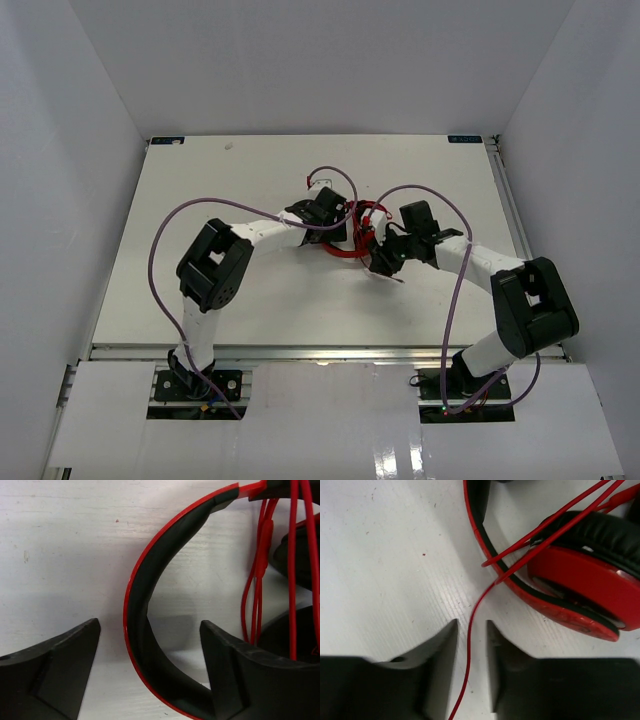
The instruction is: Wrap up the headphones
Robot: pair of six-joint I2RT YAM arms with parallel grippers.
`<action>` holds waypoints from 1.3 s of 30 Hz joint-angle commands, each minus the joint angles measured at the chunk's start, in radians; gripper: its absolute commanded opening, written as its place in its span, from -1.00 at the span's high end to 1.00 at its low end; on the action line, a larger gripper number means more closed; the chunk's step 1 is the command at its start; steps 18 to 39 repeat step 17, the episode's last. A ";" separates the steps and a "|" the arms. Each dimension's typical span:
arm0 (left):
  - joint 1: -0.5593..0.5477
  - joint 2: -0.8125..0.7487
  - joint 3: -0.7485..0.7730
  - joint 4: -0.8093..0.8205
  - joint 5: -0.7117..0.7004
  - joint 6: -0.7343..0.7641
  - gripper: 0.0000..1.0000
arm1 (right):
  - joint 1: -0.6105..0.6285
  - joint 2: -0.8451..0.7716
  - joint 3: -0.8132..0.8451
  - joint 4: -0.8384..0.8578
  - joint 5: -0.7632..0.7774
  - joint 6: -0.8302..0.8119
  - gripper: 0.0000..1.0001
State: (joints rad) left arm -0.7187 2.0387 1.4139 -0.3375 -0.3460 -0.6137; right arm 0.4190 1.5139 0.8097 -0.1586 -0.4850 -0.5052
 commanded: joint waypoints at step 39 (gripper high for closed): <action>0.004 -0.841 -0.614 0.296 0.364 0.192 -0.96 | -0.158 -0.559 -0.096 -0.007 0.380 0.274 -0.80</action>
